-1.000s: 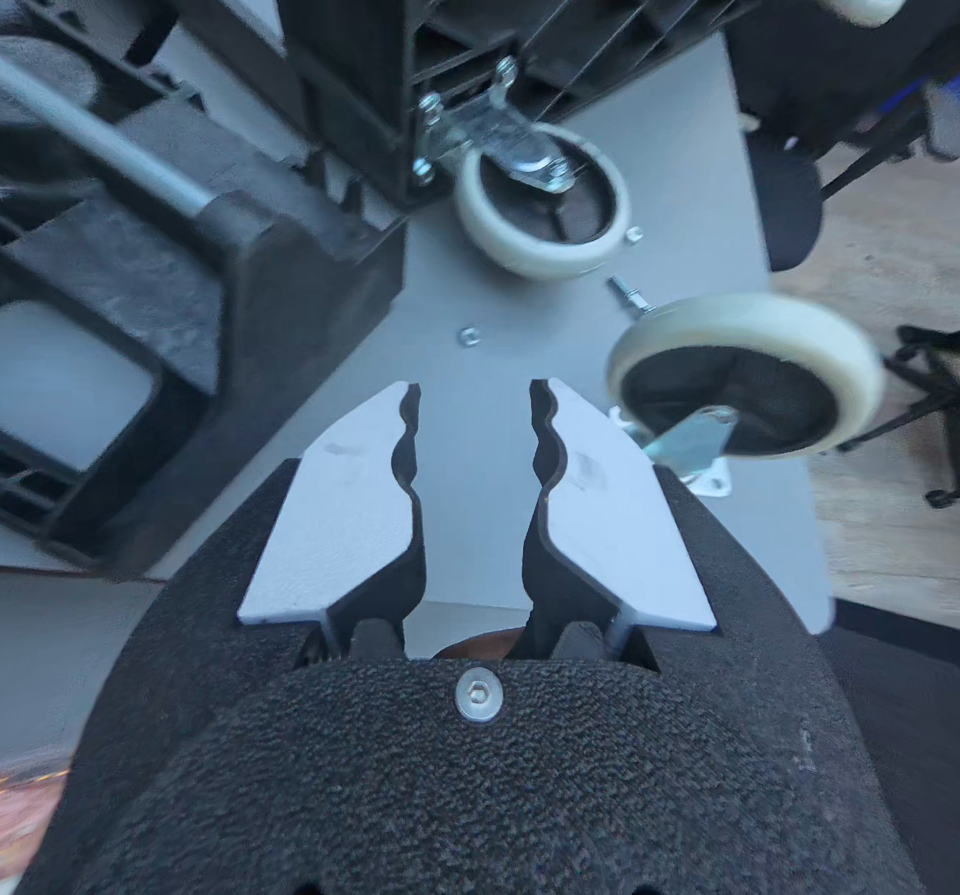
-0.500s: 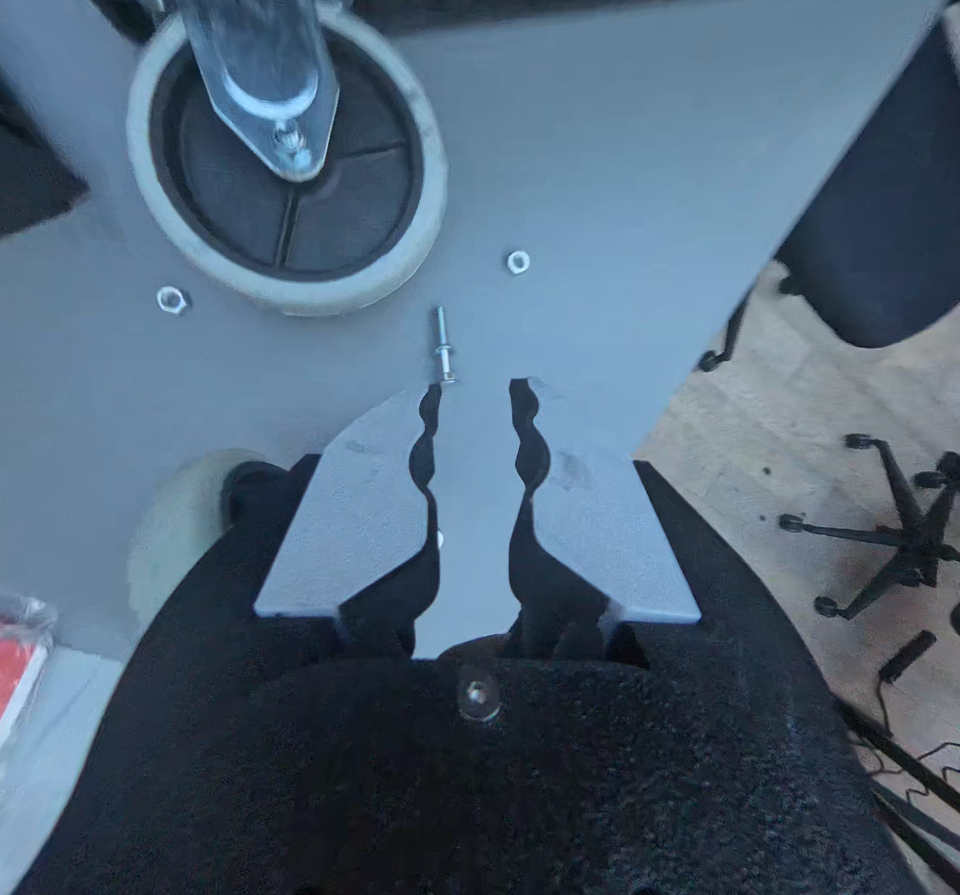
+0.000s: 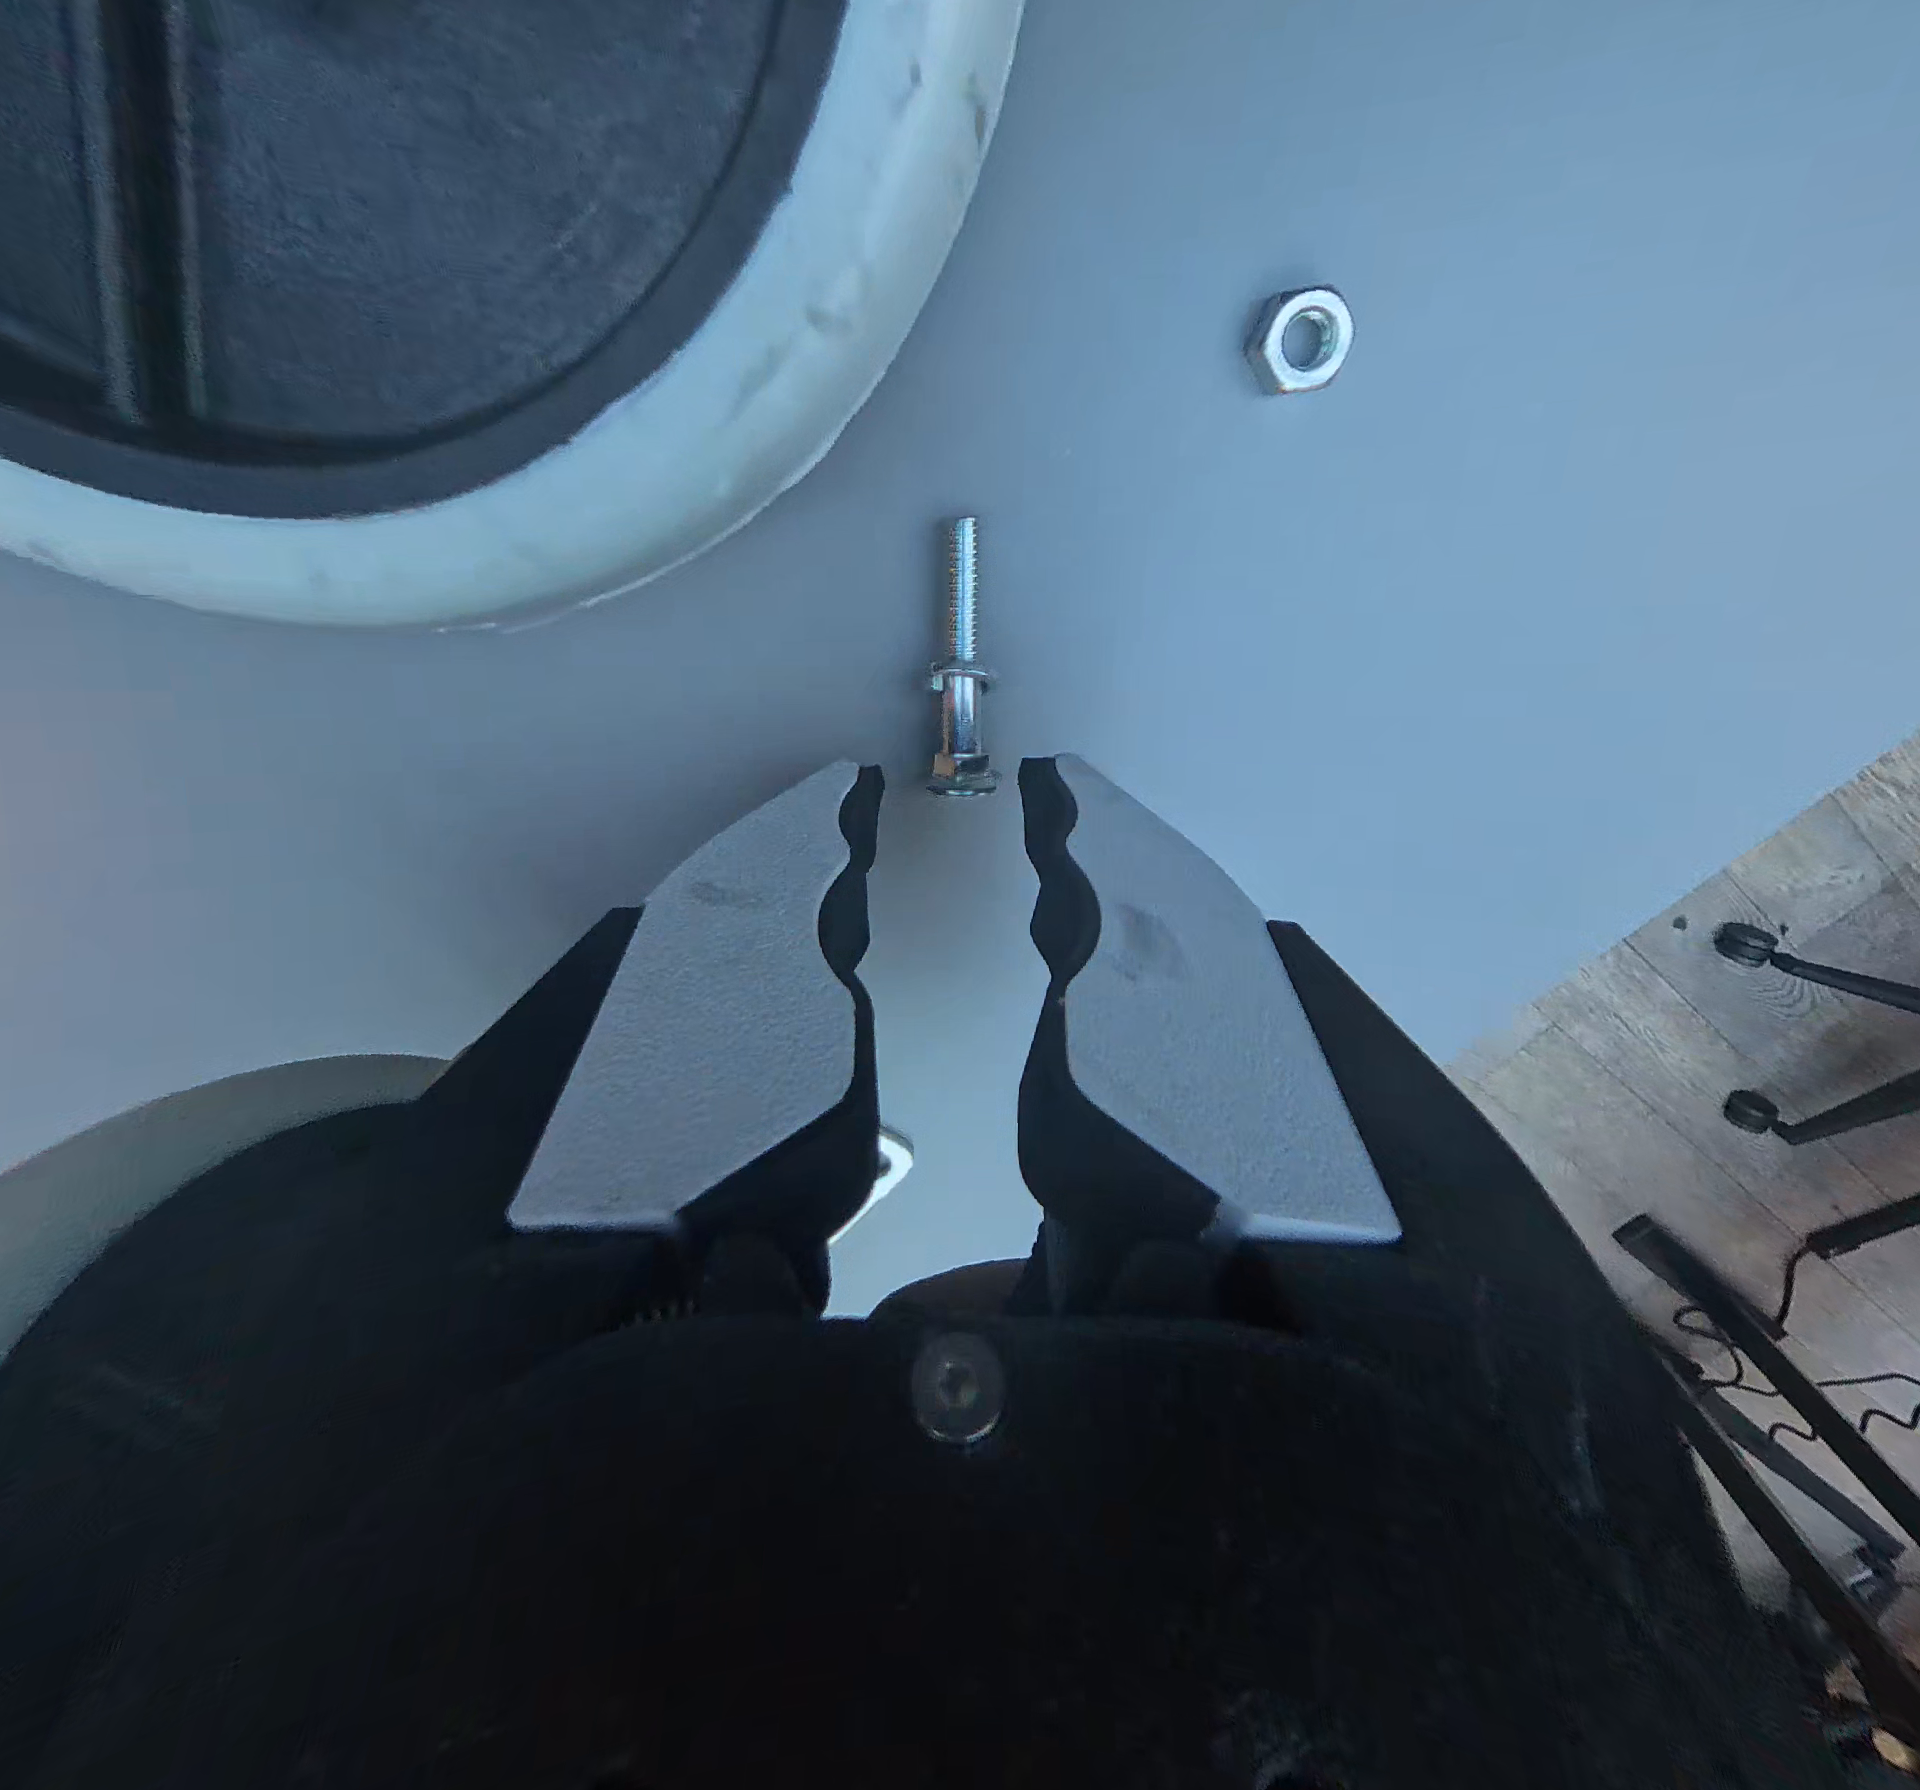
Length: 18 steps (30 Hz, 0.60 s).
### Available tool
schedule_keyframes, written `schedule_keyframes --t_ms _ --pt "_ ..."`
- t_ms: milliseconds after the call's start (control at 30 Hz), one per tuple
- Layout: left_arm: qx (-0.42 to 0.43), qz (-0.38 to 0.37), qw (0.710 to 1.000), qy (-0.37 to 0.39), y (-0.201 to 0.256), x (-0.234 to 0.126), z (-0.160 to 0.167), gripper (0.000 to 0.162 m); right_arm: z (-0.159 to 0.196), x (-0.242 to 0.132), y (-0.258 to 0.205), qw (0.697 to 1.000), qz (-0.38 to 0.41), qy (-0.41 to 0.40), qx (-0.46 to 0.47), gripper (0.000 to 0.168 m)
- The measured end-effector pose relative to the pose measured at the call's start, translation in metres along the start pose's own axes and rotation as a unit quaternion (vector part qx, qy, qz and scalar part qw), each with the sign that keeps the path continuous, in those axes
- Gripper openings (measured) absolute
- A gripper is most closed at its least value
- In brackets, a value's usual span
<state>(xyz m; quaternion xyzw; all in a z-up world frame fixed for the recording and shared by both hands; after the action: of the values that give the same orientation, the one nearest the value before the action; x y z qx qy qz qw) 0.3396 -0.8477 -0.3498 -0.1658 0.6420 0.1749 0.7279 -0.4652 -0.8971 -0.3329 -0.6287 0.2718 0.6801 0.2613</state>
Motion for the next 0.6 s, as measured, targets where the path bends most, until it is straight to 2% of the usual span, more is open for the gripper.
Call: schedule_keyframes --t_ms 367,600 --pt "0.002 0.005 1.000 0.006 -0.008 0.006 0.000 0.033 -0.011 0.006 -0.001 0.998 0.025 -0.052 -0.016 0.028" --pt "0.003 0.005 1.000 0.011 -0.009 0.007 -0.001 0.033 -0.015 0.008 0.000 0.999 0.007 -0.053 -0.007 0.012"
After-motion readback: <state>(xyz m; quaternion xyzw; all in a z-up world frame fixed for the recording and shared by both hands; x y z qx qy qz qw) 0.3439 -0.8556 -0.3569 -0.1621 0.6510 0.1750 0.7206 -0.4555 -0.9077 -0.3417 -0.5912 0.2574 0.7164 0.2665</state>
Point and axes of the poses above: each gripper's, where its closed fingertips meet, x out along the fingers, z out of its underside, y = z × x across the jaws, the point moved 9 cm from there along -x, back along the fingers, and after that the axes turned 11 degrees about -y, right-handed, at the moved point
